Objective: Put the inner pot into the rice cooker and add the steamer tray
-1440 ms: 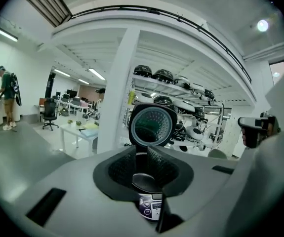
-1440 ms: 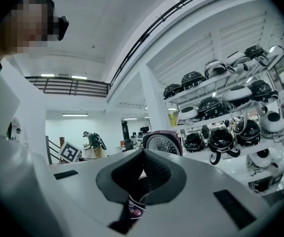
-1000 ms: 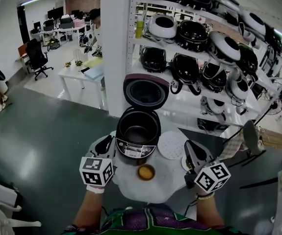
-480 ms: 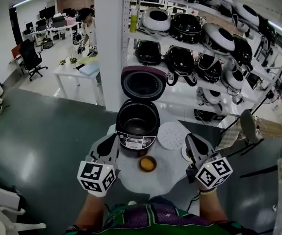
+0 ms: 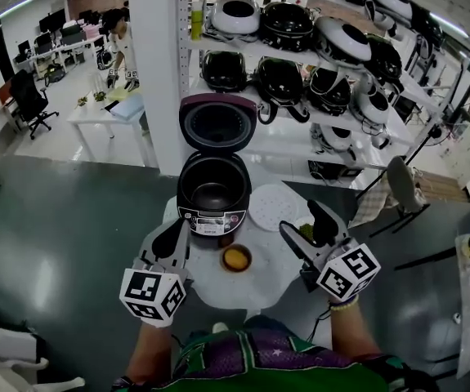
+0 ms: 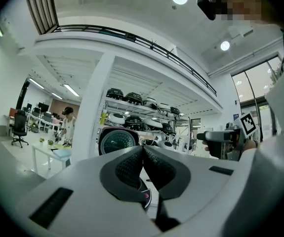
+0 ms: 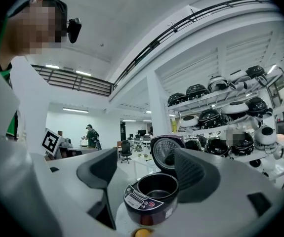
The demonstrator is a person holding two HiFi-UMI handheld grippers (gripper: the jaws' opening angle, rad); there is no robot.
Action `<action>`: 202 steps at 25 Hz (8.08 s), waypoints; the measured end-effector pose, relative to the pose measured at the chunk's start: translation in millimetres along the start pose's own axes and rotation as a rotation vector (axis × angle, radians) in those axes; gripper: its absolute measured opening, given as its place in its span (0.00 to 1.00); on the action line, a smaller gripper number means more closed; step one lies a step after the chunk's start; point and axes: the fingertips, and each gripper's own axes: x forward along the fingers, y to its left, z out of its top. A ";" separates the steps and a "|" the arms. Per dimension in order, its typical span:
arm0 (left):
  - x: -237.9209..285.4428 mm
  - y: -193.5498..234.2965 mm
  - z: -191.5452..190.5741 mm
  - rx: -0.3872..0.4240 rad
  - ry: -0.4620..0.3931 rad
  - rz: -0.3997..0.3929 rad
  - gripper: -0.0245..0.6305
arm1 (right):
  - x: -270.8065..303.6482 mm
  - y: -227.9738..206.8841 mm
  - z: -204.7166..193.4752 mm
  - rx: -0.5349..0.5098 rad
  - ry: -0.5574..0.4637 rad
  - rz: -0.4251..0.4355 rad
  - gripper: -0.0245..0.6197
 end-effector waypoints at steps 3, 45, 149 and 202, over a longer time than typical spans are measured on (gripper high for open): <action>4.8 -5.1 -4.3 -0.019 0.005 -0.021 0.07 | -0.9 0.7 -8.3 -0.019 0.025 0.014 0.77; 164.8 -102.0 -61.2 -0.042 0.120 0.084 0.07 | 23.4 -289.5 -248.4 0.047 0.577 0.040 0.39; 38.8 -18.4 -15.1 -0.098 0.011 0.304 0.07 | 120.0 -322.9 -184.9 0.532 0.464 -0.296 0.08; -4.1 43.0 -25.1 -0.118 0.029 0.529 0.07 | 266.8 -215.2 -233.3 0.559 0.622 -0.110 0.19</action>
